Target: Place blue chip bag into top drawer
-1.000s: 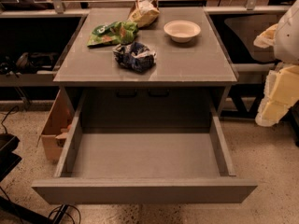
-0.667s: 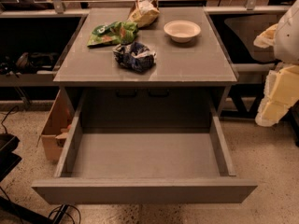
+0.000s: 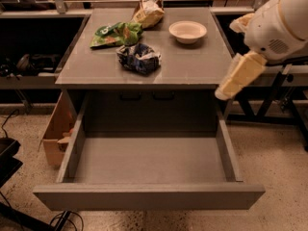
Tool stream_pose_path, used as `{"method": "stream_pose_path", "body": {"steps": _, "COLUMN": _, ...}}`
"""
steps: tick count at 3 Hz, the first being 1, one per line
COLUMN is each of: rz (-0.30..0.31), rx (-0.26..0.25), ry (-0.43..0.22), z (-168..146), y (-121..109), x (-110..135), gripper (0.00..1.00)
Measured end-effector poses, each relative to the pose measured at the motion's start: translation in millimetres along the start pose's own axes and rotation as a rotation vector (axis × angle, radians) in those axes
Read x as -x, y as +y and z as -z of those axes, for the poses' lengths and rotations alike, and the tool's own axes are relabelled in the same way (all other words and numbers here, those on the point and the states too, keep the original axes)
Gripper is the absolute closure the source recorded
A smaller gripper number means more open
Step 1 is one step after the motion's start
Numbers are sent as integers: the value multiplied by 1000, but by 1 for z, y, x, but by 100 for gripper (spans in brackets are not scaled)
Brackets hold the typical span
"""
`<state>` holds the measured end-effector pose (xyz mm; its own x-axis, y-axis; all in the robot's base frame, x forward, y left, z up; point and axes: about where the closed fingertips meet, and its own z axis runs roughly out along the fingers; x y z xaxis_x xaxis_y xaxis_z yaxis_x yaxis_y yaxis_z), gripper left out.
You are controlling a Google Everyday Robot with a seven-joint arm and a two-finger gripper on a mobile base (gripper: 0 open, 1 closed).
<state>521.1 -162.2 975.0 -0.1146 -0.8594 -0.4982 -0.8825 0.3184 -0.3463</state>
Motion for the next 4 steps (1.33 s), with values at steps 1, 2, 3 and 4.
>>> {"method": "stream_pose_path", "body": {"steps": 1, "rz": -25, "rx": -56, "ry": -194, "z": -40, "y": -62, "x": 45, "gripper": 0}}
{"method": "stream_pose_path", "body": {"steps": 2, "rz": -44, "rx": -80, "ry": -303, "z": -78, "y": -110, "x": 95, "gripper": 0}}
{"method": "stream_pose_path", "body": {"steps": 3, "rz": -43, "rx": -79, "ry": -304, "z": -79, "y": -110, "x": 95, "gripper": 0}}
{"method": "stream_pose_path", "body": {"steps": 4, "rz": -74, "rx": -64, "ry": -355, "z": -111, "y": -113, "x": 100, "gripper": 0}}
